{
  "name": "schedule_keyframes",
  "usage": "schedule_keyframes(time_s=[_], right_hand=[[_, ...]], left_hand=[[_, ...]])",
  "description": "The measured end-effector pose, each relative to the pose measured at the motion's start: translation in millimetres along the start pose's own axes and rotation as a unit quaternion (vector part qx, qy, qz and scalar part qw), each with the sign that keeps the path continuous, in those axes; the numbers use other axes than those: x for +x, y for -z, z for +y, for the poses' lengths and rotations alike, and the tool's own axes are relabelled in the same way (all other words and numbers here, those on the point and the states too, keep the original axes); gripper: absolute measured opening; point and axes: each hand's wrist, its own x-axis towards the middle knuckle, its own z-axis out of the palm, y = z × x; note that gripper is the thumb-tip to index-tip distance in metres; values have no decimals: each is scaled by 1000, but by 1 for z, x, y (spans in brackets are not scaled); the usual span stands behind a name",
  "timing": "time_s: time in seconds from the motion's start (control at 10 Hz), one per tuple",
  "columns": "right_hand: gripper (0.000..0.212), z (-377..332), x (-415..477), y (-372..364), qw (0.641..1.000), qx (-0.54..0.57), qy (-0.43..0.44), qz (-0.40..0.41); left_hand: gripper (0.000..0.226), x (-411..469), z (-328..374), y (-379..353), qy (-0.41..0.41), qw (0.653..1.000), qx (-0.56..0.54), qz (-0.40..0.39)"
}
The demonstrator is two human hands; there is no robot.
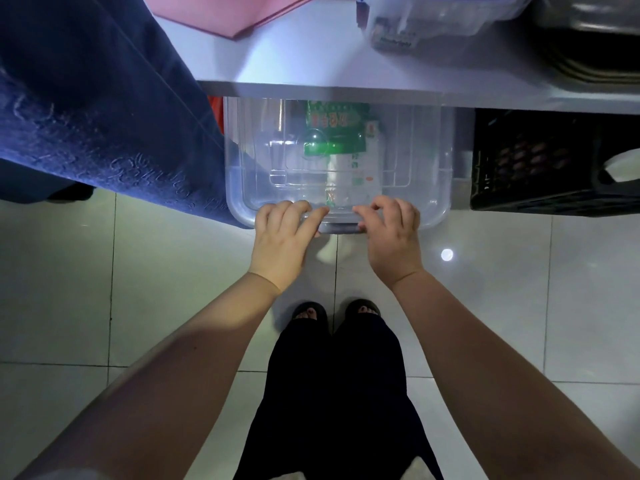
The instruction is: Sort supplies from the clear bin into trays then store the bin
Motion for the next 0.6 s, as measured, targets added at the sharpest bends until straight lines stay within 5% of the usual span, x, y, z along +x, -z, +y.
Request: schedule_keyframes(time_s=[0.2, 0.4, 0.6], right_hand=[[18, -7, 13, 22, 997, 20, -33, -70], [27, -22, 30, 129, 987, 46, -92, -127], [31, -25, 34, 281, 990, -5, -140, 2]], left_hand=[[35, 14, 6, 31, 19, 997, -23, -76], [38, 67, 49, 130, -9, 988, -63, -139], [40, 132, 133, 241, -142, 983, -98, -67]])
